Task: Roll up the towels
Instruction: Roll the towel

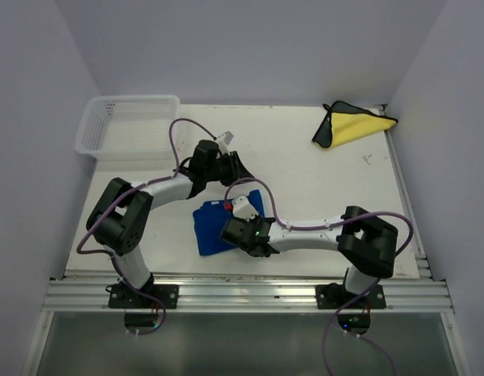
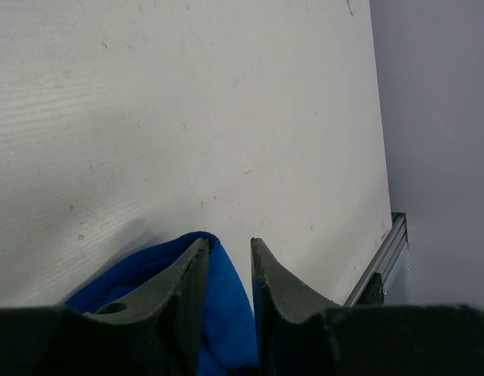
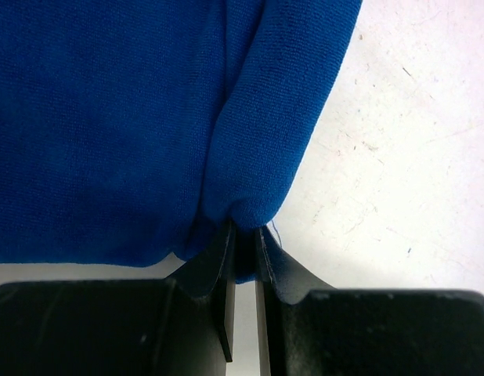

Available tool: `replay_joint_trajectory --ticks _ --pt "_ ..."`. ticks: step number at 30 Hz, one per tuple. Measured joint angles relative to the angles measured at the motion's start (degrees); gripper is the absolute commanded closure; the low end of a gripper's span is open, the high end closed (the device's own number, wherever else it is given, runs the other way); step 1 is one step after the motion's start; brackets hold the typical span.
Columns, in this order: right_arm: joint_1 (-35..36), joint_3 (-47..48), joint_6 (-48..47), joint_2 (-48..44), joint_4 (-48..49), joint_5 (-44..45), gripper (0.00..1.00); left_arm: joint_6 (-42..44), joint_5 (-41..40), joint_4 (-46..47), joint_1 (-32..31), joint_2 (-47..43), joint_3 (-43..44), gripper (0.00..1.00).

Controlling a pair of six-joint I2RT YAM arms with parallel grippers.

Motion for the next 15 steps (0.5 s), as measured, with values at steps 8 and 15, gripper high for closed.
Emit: replay_joint_trajectory --ticks 8,15 --pt "3.65 7.67 -1.25 8.63 -6.84 4.61 1.00 -0.42 0.83 0.55 0.00 -2.99 -1.75 0.68" --pt "6.19 17.09 -2.62 17.68 -14.47 8.09 1.00 -0.48 2.54 1.18 -0.11 -4.98 -6.01 0.69"
